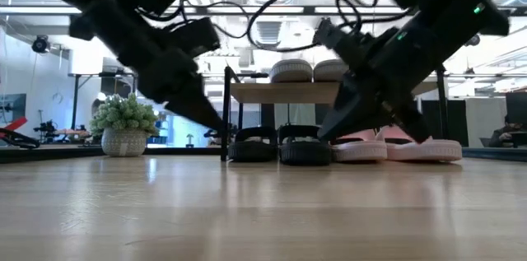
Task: Pick and place slides into the shelf
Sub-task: Adjust the right black slipper under the shelf, then adjust the left pink slipper under the shelf
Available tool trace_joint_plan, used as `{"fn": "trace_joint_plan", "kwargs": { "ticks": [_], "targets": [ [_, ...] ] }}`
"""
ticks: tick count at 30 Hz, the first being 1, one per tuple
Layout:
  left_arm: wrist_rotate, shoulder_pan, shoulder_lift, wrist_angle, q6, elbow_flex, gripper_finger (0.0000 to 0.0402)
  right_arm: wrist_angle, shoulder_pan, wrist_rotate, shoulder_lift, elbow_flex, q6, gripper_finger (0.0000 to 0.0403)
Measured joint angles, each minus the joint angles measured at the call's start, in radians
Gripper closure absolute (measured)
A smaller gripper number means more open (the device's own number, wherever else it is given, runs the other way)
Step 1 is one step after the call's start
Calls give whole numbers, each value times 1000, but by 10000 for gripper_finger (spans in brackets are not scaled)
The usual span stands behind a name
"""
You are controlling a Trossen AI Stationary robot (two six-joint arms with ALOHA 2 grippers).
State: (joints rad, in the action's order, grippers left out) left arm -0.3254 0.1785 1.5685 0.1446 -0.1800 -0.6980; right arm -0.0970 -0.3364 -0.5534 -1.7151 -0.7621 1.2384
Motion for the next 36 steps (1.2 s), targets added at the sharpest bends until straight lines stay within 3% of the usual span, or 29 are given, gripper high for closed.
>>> {"fn": "trace_joint_plan", "kwargs": {
  "ticks": [13,26,36],
  "targets": [
    [-14,41,-66,-30,-102,66,402,-10,127,-11,-148,-83,-149,392],
    [-14,47,-67,-33,-102,64,402,-15,286,-35,-142,-104,-279,392],
    [-76,45,-66,-29,-94,64,402,-11,212,11,-137,-210,-398,392]
  ]
}}
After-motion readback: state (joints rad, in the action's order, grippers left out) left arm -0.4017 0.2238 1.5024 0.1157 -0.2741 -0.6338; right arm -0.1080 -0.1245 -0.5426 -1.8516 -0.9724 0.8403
